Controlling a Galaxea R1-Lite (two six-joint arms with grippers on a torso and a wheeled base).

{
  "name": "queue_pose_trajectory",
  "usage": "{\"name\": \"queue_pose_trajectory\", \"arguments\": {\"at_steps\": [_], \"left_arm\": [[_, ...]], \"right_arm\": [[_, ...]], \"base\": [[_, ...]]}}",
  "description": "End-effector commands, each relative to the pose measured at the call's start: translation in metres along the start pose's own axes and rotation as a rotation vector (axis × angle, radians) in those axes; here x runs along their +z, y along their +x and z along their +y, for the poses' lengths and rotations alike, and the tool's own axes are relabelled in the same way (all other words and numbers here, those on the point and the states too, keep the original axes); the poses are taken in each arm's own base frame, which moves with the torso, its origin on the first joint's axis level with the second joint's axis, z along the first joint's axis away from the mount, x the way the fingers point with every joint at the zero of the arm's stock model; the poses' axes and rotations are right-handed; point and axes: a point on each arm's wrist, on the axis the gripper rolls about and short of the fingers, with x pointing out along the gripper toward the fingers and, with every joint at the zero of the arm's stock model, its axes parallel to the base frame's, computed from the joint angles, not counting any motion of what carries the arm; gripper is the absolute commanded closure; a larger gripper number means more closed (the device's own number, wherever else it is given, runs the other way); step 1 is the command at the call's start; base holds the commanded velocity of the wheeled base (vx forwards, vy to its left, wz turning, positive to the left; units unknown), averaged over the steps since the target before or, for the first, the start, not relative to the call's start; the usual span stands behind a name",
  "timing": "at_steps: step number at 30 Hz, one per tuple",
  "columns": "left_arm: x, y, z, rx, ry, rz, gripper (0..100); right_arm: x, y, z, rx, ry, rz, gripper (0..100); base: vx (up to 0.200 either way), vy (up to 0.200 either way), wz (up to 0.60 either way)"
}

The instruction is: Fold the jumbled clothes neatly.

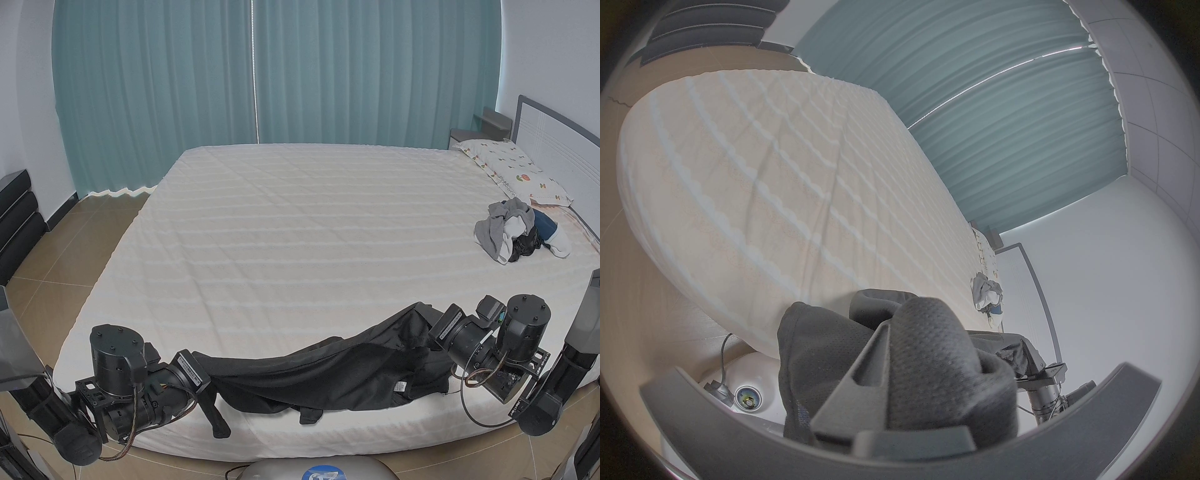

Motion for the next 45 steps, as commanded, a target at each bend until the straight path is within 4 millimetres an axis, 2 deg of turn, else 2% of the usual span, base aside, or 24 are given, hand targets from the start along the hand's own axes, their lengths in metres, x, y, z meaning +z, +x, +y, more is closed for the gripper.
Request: {"name": "queue_pose_trajectory", "arguments": {"at_steps": [1,45], "left_arm": [[-0.0012,0.0004,-0.0005,-0.001,0.002,0.005,100],[-0.0053,-0.0022,-0.0041,-0.018,0.014,0.016,100]], "right_arm": [[0.001,0.0,0.0008,0.008,0.003,-0.008,100],[0.0074,-0.0025,0.0025,0.015,0.003,-0.032,100]], "base": [[0.0,-0.2,0.0],[0.0,-0.2,0.0]]}}
